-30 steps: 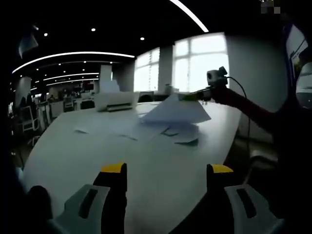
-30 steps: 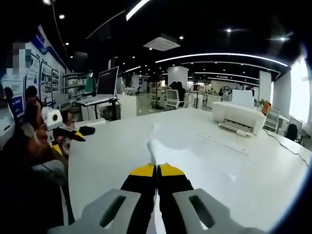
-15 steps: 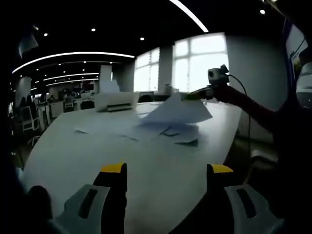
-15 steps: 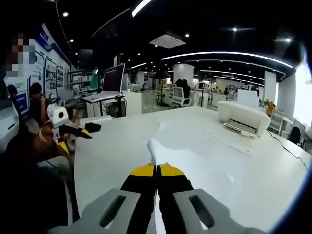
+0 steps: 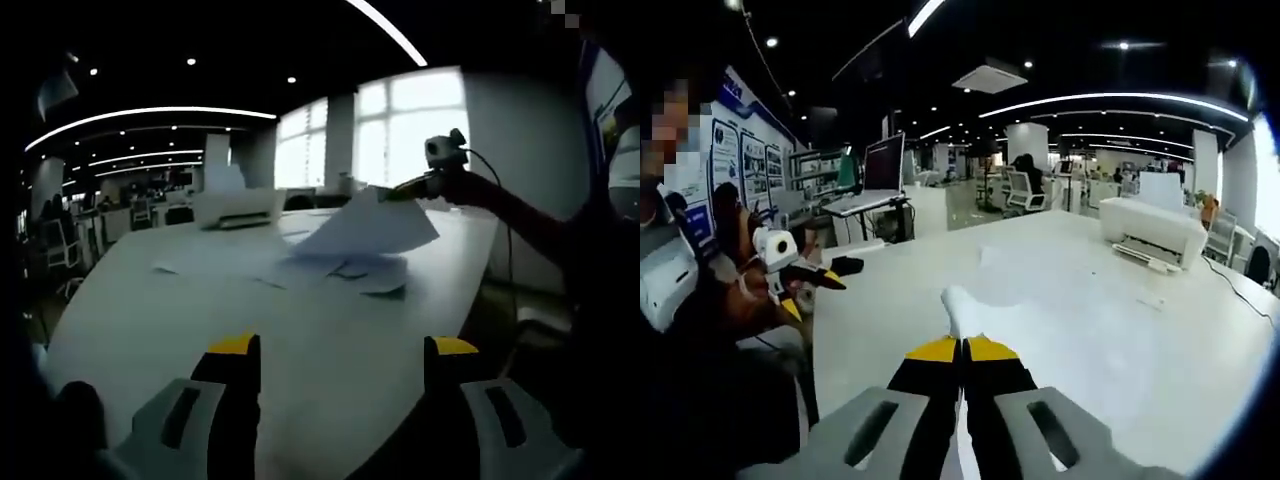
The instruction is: Organize the stack of printing papers by aligning and flattening the scattered papers on the table
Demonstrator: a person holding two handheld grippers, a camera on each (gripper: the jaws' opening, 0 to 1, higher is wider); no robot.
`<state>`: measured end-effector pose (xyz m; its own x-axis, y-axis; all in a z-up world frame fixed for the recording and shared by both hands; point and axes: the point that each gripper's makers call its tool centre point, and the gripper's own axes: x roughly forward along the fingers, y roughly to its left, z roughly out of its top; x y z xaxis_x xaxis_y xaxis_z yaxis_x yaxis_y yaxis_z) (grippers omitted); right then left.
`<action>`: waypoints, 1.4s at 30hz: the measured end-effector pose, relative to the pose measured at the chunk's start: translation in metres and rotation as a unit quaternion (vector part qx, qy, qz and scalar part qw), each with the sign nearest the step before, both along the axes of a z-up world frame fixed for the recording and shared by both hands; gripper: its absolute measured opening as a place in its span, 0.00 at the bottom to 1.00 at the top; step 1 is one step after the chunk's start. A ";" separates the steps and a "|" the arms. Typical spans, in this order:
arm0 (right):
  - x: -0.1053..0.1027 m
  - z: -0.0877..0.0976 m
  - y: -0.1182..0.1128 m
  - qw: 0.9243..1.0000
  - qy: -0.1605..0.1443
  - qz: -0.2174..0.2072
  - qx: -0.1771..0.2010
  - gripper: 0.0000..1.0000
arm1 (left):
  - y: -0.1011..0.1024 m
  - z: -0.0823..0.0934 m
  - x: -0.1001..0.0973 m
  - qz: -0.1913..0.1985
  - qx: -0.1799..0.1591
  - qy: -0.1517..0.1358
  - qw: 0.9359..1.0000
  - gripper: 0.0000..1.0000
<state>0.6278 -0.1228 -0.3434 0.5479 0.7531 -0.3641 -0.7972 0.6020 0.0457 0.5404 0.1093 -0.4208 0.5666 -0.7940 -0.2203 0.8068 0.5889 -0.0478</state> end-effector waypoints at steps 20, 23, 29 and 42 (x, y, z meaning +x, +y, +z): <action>-0.008 0.034 -0.006 1.000 -0.014 0.007 -0.027 0.00 | -0.005 0.004 -0.003 -0.006 -0.005 -0.004 1.000 0.69; -0.009 0.037 -0.006 0.999 -0.015 0.009 -0.029 0.00 | -0.006 0.003 -0.003 -0.008 -0.005 -0.004 1.000 0.69; -0.013 0.050 -0.007 0.999 -0.016 0.015 -0.025 0.00 | -0.007 0.005 -0.003 -0.010 -0.007 -0.005 1.000 0.69; -0.020 0.073 -0.014 0.999 -0.027 0.014 -0.033 0.00 | -0.007 0.009 -0.005 -0.010 -0.008 -0.010 1.000 0.69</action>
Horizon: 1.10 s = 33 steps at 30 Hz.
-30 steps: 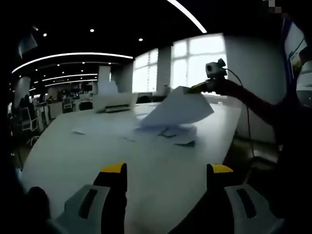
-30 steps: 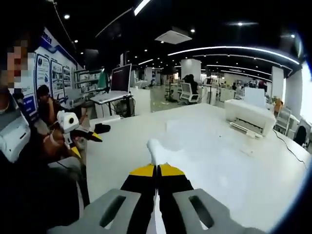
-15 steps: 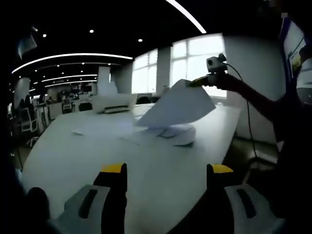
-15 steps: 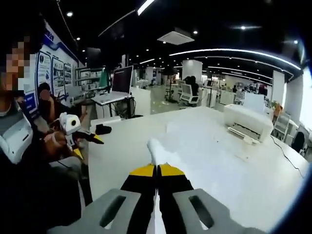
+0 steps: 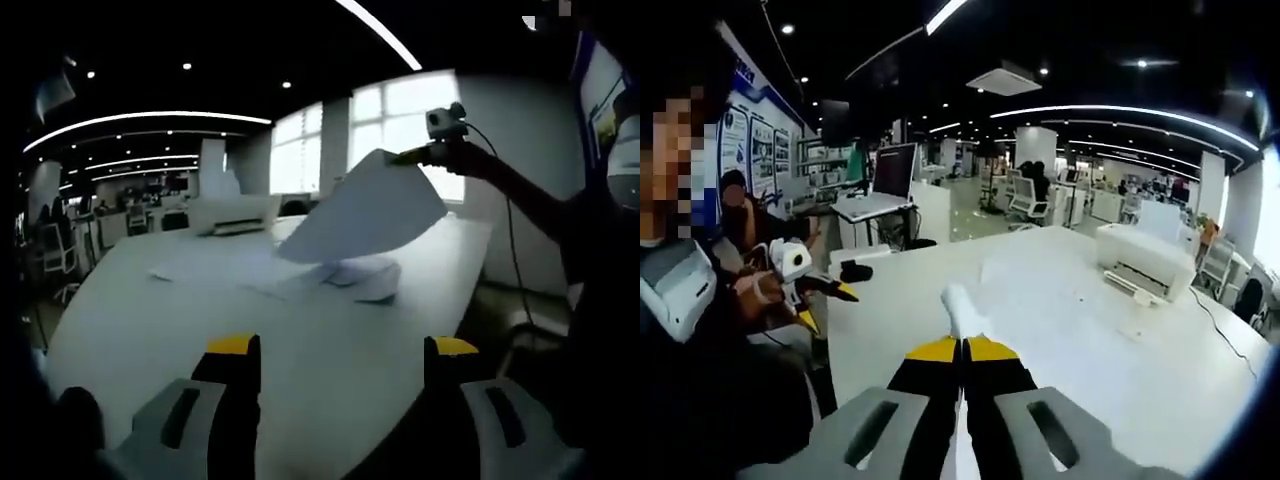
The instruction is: Organize the stack of printing papers by aligning and flattening the scattered papers on the table
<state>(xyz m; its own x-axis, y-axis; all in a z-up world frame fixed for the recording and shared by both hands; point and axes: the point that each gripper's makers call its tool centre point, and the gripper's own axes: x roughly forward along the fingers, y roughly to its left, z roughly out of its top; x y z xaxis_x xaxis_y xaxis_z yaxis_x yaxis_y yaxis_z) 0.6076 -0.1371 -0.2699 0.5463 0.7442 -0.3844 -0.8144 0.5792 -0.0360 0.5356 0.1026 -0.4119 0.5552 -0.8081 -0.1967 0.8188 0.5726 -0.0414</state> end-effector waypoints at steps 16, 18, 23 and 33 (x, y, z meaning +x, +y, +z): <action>-0.013 0.033 -0.014 1.000 -0.007 0.005 -0.006 0.00 | 0.002 0.006 -0.002 0.003 0.001 -0.008 1.000 0.69; -0.014 0.035 -0.016 1.000 -0.005 0.008 -0.009 0.00 | 0.002 0.007 -0.003 0.003 0.001 -0.010 1.000 0.69; -0.020 0.044 -0.019 1.000 -0.002 0.018 -0.011 0.00 | 0.003 0.009 -0.002 0.003 0.001 -0.012 1.000 0.69; -0.032 0.056 -0.022 0.998 0.011 0.052 -0.025 0.00 | 0.001 0.009 -0.005 0.002 0.003 -0.015 1.000 0.69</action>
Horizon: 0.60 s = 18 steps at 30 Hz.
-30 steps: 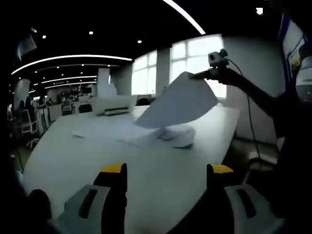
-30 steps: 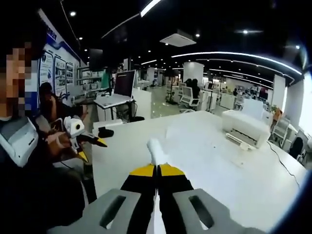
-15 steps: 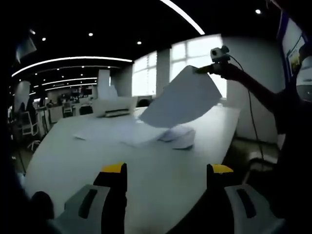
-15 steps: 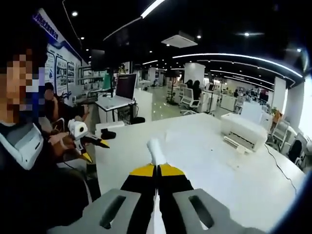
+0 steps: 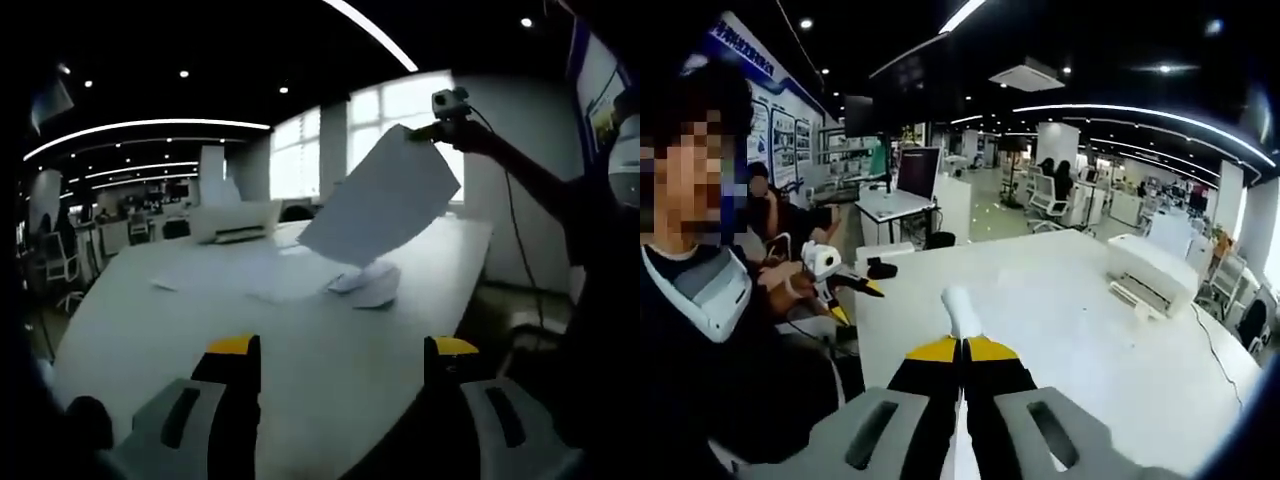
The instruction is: Organize the stack of printing papers by aligning and flattening the scattered papers on the table
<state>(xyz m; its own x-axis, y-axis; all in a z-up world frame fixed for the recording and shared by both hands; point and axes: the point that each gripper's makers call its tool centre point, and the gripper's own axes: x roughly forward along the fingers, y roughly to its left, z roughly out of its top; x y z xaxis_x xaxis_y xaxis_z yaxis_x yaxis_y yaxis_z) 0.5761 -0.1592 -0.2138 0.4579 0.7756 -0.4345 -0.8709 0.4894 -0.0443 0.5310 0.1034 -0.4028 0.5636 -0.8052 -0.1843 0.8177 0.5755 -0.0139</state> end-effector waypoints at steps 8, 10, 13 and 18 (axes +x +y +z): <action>-0.004 0.001 -0.001 1.000 0.010 0.015 -0.012 0.00 | -0.001 0.001 -0.001 -0.002 -0.001 -0.002 1.000 0.69; -0.006 0.000 -0.001 0.999 0.017 0.019 -0.020 0.00 | -0.002 0.002 -0.002 -0.002 -0.002 -0.003 1.000 0.69; -0.007 0.003 -0.002 0.999 0.020 0.022 -0.033 0.00 | -0.002 0.002 -0.002 -0.002 -0.002 -0.003 1.000 0.69; -0.008 0.019 -0.004 0.999 0.013 0.021 -0.038 0.00 | -0.005 0.001 -0.002 -0.005 -0.002 -0.002 1.000 0.69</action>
<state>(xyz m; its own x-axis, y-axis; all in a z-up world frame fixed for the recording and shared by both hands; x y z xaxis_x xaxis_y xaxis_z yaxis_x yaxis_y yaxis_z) 0.5685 -0.1631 -0.1949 0.4133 0.7578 -0.5049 -0.8919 0.4485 -0.0569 0.5289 0.0986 -0.4017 0.5560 -0.8120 -0.1776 0.8238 0.5668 -0.0127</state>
